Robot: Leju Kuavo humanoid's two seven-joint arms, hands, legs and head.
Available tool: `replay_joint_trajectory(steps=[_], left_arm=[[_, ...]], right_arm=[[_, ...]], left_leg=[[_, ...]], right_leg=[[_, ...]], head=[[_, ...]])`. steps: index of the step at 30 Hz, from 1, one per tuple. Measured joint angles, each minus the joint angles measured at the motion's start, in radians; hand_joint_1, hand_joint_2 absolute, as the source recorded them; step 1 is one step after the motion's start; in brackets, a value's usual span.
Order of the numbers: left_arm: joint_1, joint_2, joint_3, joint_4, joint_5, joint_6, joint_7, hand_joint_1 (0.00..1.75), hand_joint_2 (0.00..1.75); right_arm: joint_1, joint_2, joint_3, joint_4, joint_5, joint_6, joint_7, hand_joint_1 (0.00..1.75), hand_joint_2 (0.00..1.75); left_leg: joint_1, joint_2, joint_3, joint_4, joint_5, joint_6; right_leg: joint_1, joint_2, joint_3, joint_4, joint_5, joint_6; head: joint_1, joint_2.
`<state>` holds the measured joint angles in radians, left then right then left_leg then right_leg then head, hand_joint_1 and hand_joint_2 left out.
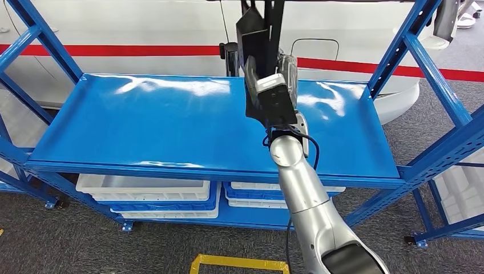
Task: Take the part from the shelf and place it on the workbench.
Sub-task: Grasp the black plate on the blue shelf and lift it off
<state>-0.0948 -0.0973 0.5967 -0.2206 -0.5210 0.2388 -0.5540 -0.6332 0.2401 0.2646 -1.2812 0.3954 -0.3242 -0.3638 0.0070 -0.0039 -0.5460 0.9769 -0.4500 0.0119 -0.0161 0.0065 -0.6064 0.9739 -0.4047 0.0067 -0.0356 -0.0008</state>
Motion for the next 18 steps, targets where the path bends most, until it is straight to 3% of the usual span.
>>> replay_joint_trajectory(steps=[7, 18], left_arm=[[0.007, 0.000, 0.013, 0.001, -0.004, -0.004, -0.009, 0.00, 1.75], [0.007, 0.000, 0.040, 0.002, 0.010, 0.022, 0.005, 0.00, 1.75]], right_arm=[[0.121, -0.045, 0.017, -0.234, -0.131, 0.046, -0.031, 1.75, 1.75], [0.201, -0.095, 0.067, -0.326, -0.206, 0.061, -0.046, 1.75, 1.75]], left_leg=[[0.000, 0.000, 0.000, 0.000, -0.001, 0.000], [0.000, 0.000, 0.000, 0.000, -0.001, 0.000]], right_leg=[[0.000, 0.000, 0.000, 0.000, 0.000, 0.000], [0.000, 0.000, 0.000, 0.000, 0.000, 0.000]], head=[[0.000, 0.000], [0.000, 0.000]])
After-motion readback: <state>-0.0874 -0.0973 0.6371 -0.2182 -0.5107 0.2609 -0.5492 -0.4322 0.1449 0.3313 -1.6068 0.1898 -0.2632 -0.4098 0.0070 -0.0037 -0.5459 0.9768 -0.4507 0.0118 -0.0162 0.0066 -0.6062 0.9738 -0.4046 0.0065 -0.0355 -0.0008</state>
